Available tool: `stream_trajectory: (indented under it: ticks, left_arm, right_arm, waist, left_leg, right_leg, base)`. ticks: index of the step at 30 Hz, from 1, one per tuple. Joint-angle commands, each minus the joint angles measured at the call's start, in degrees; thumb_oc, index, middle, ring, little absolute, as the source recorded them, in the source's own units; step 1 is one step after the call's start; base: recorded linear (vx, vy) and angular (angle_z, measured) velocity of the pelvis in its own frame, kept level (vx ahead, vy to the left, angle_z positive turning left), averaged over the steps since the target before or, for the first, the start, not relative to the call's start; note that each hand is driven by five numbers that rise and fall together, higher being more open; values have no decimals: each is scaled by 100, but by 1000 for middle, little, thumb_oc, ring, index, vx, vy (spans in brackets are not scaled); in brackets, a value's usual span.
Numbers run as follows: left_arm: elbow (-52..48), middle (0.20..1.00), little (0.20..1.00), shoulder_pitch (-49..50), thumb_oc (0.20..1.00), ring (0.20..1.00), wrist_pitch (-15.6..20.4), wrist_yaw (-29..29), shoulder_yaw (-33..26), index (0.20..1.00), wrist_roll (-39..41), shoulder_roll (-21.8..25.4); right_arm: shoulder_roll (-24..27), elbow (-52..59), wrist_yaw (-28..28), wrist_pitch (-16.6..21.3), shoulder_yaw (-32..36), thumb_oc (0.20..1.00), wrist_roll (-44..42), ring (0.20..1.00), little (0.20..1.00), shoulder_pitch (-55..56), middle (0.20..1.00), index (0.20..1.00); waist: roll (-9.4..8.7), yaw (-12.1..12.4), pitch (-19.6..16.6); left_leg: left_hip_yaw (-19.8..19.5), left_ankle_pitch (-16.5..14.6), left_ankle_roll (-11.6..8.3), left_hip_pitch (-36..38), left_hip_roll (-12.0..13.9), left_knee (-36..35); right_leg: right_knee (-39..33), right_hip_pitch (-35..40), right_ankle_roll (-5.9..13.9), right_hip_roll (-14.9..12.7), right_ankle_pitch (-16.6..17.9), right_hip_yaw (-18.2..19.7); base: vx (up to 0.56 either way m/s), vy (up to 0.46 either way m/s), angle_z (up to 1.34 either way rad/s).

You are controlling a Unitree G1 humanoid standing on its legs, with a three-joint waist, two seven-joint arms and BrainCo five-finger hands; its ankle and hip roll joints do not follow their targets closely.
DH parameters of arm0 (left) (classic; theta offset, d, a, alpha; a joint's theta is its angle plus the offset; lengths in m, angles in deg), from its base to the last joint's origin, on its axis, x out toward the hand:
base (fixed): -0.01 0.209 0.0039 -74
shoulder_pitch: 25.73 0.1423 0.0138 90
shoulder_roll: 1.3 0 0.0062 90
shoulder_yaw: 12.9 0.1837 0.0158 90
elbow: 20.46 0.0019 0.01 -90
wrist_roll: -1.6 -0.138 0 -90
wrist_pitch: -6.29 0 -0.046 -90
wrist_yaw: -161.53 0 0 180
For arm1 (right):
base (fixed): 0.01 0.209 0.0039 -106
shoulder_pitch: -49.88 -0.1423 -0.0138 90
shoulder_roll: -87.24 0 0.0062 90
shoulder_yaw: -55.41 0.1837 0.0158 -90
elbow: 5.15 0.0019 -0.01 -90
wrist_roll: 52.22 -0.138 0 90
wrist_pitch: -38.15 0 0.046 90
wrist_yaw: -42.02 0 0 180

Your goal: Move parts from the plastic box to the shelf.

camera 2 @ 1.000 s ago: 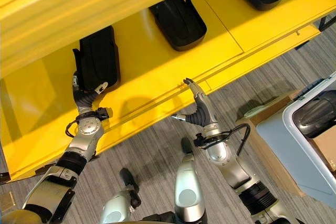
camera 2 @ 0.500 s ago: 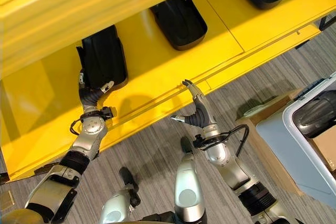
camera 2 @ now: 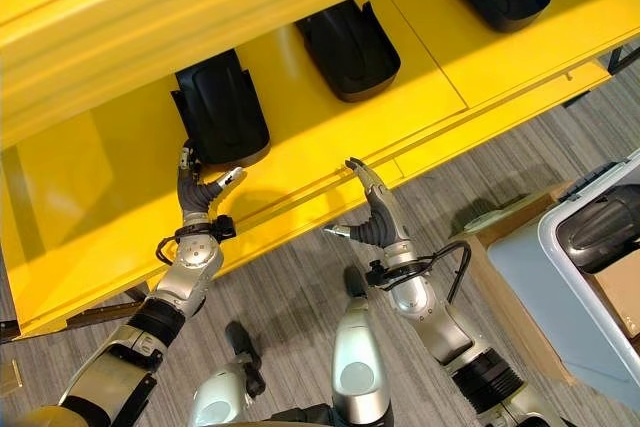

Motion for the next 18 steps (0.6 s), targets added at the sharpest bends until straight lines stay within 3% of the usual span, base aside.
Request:
stream_trajectory:
  ticks: [1, 13, 18]
  left_arm:
    - [-69, 1000, 1000, 221, 1000, 1000, -26, -57, 321, 1000, -424, -146]
    - [24, 1000, 1000, 280, 1000, 1000, 98, -796, -59, 1000, -285, -112]
    - [58, 1000, 1000, 303, 1000, 1000, 75, -674, -115, 1000, -320, -167]
  right_arm:
    - [-203, 316, 246, 278, -26, 1000, 56, 1000, 1000, -54, 1000, 1000]
    - [-230, 209, 386, 310, -48, 1000, 46, 1000, 1000, -1, 1000, 1000]
    - [-255, 169, 460, 307, -88, 1000, 41, 1000, 1000, 31, 1000, 1000]
  waist:
    - [-270, 8, -74]
    - [-260, 74, -99]
    - [-256, 108, -134]
  left_leg:
    - [-338, -189, 306, -460, -14, 826]
    - [-393, -154, 289, -436, -17, 779]
    - [-414, -139, 283, -393, -12, 729]
  right_leg:
    - [610, 75, -437, 428, -551, -179]
    - [547, 161, -438, 424, -563, -210]
    - [503, 226, -443, 414, -569, -248]
  base:
    - [0, 0, 0]
    - [-1, -2, 1]
    - [5, -14, 3]
